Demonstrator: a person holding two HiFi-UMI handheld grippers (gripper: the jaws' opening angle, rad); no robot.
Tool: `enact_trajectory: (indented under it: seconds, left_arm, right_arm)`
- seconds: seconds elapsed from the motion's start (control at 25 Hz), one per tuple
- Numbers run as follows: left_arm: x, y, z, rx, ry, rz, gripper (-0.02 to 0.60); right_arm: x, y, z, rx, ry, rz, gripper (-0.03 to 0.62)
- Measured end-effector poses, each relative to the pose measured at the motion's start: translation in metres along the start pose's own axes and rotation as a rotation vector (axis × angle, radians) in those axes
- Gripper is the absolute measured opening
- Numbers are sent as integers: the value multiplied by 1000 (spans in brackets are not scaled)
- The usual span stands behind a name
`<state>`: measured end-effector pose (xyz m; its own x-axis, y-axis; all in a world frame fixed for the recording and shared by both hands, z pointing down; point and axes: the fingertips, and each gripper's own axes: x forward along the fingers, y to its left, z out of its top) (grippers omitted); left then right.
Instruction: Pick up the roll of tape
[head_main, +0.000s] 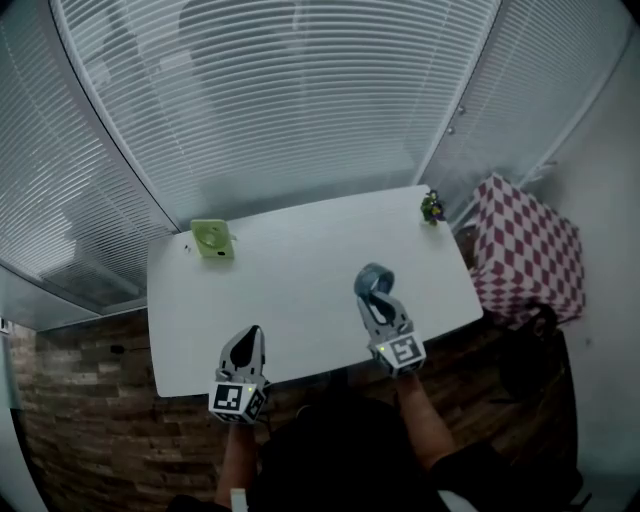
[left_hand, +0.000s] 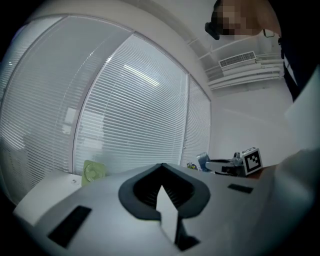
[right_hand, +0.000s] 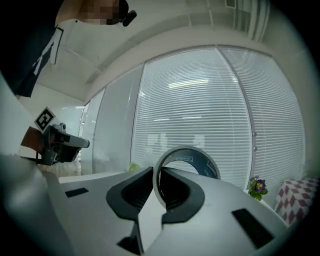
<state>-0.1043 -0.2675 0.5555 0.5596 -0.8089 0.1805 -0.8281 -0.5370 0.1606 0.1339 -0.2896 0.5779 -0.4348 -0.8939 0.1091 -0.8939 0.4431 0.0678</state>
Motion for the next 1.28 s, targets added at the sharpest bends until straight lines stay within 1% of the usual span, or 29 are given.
enact_trajectory:
  seconds: [0.04, 0.2, 0.28, 0.4, 0.52, 0.64, 0.84, 0.92, 1.08, 1.28]
  left_arm:
    - [0, 1, 0, -2, -6, -1, 6]
    - [3, 1, 5, 34, -42, -28, 6]
    - [2, 2, 4, 24, -38, -26, 6]
    - [1, 3, 2, 12, -6, -17, 6]
    - [3, 0, 7, 15, -20, -28, 6]
    - [3, 2, 8, 2, -36, -6, 6]
    - [3, 3, 8, -5, -53, -11, 6]
    - [4, 3, 10, -3, -53, 1, 6]
    - [5, 11, 9, 27, -68, 22, 6]
    - [4, 7, 10, -30, -68, 6, 6]
  right_arm:
    - [-3, -1, 2, 10, -6, -4, 46]
    - [-17, -6, 7, 40, -13, -21, 46]
    - [-23, -8, 14, 68, -32, -36, 46]
    - [-32, -11, 17, 90, -40, -72, 46]
    - [-40, -13, 22, 75, -58, -91, 46]
    - [-46, -14, 21, 79, -71, -110, 46]
    - [-51, -11, 26, 68, -71, -110, 46]
    - [-53, -13, 27, 62, -70, -115, 46]
    - [-54, -10, 33, 58, -82, -101, 46]
    - [-56, -6, 36, 72, -91, -90, 46]
